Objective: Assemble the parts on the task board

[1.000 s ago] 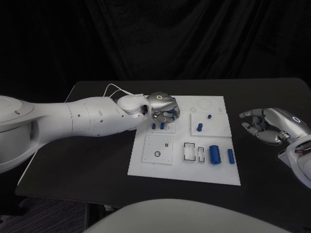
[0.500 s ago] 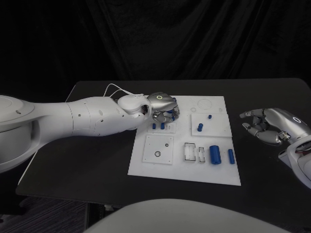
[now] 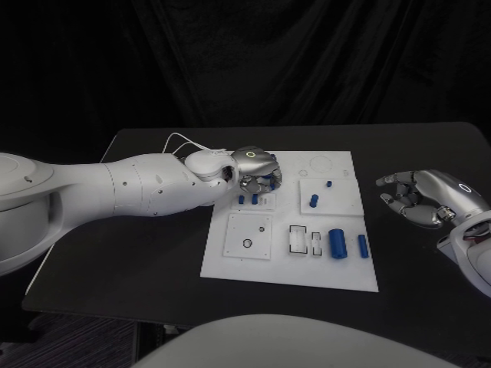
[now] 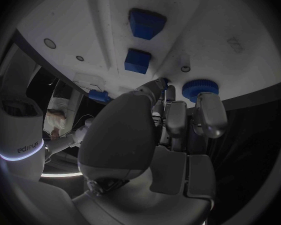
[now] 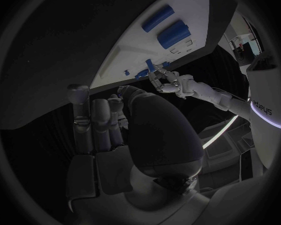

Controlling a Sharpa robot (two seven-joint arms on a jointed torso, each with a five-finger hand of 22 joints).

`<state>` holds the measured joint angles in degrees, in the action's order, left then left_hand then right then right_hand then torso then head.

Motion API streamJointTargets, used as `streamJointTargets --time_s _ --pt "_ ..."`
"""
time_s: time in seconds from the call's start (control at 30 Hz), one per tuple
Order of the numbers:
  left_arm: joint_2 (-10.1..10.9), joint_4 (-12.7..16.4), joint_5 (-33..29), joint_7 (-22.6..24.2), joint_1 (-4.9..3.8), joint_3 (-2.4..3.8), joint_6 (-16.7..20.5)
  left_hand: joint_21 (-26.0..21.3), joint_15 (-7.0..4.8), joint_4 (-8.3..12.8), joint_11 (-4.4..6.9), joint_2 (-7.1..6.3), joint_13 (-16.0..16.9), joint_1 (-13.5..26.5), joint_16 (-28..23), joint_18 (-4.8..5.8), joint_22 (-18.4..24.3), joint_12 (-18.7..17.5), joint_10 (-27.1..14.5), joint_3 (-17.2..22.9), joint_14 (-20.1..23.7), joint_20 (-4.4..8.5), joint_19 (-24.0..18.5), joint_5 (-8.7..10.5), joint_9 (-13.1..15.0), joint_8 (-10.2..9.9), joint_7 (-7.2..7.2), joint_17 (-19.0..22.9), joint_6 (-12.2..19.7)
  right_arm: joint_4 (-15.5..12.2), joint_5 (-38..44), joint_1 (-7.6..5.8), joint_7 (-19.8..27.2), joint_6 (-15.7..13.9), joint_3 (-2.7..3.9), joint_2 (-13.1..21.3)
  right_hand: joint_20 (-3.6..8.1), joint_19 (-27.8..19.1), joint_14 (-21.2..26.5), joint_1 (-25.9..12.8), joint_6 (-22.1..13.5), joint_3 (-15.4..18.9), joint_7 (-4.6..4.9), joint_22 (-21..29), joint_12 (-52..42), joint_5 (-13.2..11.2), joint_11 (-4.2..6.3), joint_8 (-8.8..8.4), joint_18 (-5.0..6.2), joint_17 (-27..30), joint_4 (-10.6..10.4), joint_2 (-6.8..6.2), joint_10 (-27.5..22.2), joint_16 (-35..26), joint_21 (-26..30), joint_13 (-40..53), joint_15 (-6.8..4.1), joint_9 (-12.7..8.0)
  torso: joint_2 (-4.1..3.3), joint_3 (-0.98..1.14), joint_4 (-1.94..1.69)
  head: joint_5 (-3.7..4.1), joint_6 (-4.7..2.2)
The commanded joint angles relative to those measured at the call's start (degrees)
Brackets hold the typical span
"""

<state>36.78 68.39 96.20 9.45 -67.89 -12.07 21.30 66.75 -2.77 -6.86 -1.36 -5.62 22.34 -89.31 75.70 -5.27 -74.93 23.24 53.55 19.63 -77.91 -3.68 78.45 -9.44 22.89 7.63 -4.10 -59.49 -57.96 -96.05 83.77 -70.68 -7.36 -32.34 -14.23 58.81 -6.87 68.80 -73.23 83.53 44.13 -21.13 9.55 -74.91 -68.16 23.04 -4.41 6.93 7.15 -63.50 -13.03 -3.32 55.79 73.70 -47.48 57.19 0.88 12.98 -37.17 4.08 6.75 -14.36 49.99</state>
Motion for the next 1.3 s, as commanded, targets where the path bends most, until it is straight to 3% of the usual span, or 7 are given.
streamJointTargets --time_s 0.03,0.33,0.63,0.9,1.07,1.17,1.3 --pt "0.06 0.09 0.01 0.42 0.19 -0.01 -0.12 0.36 -0.20 0.38 0.12 0.81 0.18 -0.04 0.38 0.48 -8.81 0.48 0.48 0.04 -0.07 0.11 0.28 0.32 0.16 0.45 -0.08 -0.11 -0.53 -0.10 -0.55 0.12 0.10 0.46 0.03 0.06 -0.14 0.19 -0.09 -0.20 0.48 -0.38 0.11 -4.10 0.10 0.26 -0.15 0.18 1.04 0.07 -0.09 -0.23 -0.13 -0.09 0.29 -0.03 0.02 -0.08 -0.03 0.00 0.04 0.02 0.01" --pt "2.32 2.61 0.01 1.01 0.06 0.00 5.01 1.01 -0.24 0.64 0.11 0.95 0.35 -0.08 0.49 0.60 -8.98 0.75 0.92 -0.10 -0.24 0.17 0.61 0.31 0.34 0.77 -0.21 -0.24 -1.10 -0.10 -0.74 0.12 0.03 0.56 0.03 0.24 -0.15 0.08 0.03 -0.18 0.50 -0.44 0.11 -4.04 0.23 0.27 -0.18 0.18 1.08 0.26 -0.07 -0.19 -0.34 -0.22 0.52 -0.22 0.03 -0.09 0.00 0.01 0.01 0.43 0.01" --pt "7.03 7.63 0.01 0.46 -2.18 0.03 9.59 -0.04 -0.26 0.56 0.33 0.75 0.29 0.22 0.31 0.39 -8.68 0.67 1.08 -0.33 -0.15 0.17 0.11 0.60 0.44 0.94 -0.01 0.13 -1.42 0.37 -0.77 0.11 -0.05 0.92 0.03 -0.15 -0.15 0.03 0.14 -0.20 0.50 -0.45 0.13 -4.02 0.34 0.26 -0.19 0.17 1.10 0.42 -0.07 -0.22 -0.51 -0.32 0.63 -0.37 0.04 -0.11 -0.01 -0.08 -0.01 -0.49 0.01" --pt "9.83 9.70 0.01 0.34 -2.51 -0.01 8.78 -0.45 -0.55 0.51 0.89 0.81 0.42 0.54 0.25 0.32 -8.56 1.22 2.80 -0.67 -0.15 0.20 -0.10 0.41 0.81 1.68 0.25 0.27 -2.79 0.45 -0.77 0.11 0.07 1.14 0.03 -0.20 -0.16 0.01 0.20 -0.23 0.51 -0.44 0.14 -4.01 0.40 0.24 -0.20 0.16 1.10 0.48 -0.06 -0.28 -0.62 -0.37 0.67 -0.45 0.06 -0.12 0.08 0.02 -0.05 0.12 0.01" --pt "10.29 9.38 0.01 -0.28 -2.35 -0.02 7.23 -0.83 -0.49 0.35 0.72 0.73 0.22 0.79 -0.09 0.25 -8.46 0.88 2.64 -0.74 0.17 0.22 -0.31 0.45 0.74 1.48 0.15 0.92 -2.53 0.41 -0.77 0.11 0.12 1.13 0.03 -0.20 -0.17 -0.08 0.32 -0.27 0.50 -0.44 0.15 -3.97 0.53 0.22 -0.20 0.14 1.12 0.64 -0.06 -0.35 -0.81 -0.48 0.84 -0.61 0.08 -0.15 0.10 0.10 0.02 0.28 0.01" --pt "10.28 9.05 0.01 -0.49 -2.18 -0.02 6.72 -0.96 -0.46 0.33 0.63 0.73 0.16 0.81 -0.13 0.22 -8.43 0.78 2.59 -0.73 0.22 0.22 -0.38 0.46 0.71 1.41 0.10 0.98 -2.44 0.34 -0.77 0.12 0.16 1.10 0.03 -0.19 -0.17 -0.08 0.32 -0.27 0.50 -0.44 0.15 -3.97 0.53 0.22 -0.20 0.14 1.12 0.64 -0.06 -0.35 -0.81 -0.48 0.84 -0.61 0.08 -0.15 0.00 -0.07 -0.09 0.48 0.01" --pt "10.20 8.82 0.01 -0.78 -1.96 -0.02 6.34 -1.42 -0.42 0.35 0.63 0.73 0.10 0.77 -0.41 0.14 -8.30 0.70 2.58 -0.70 0.47 0.21 -0.62 0.55 0.69 1.37 0.10 1.54 -2.39 0.34 -0.78 0.12 0.15 1.10 0.03 -0.17 -0.17 -0.08 0.32 -0.27 0.50 -0.44 0.15 -3.97 0.53 0.22 -0.20 0.14 1.12 0.64 -0.06 -0.35 -0.81 -0.48 0.84 -0.61 0.08 -0.15 -0.02 -0.02 0.02 0.40 0.01"
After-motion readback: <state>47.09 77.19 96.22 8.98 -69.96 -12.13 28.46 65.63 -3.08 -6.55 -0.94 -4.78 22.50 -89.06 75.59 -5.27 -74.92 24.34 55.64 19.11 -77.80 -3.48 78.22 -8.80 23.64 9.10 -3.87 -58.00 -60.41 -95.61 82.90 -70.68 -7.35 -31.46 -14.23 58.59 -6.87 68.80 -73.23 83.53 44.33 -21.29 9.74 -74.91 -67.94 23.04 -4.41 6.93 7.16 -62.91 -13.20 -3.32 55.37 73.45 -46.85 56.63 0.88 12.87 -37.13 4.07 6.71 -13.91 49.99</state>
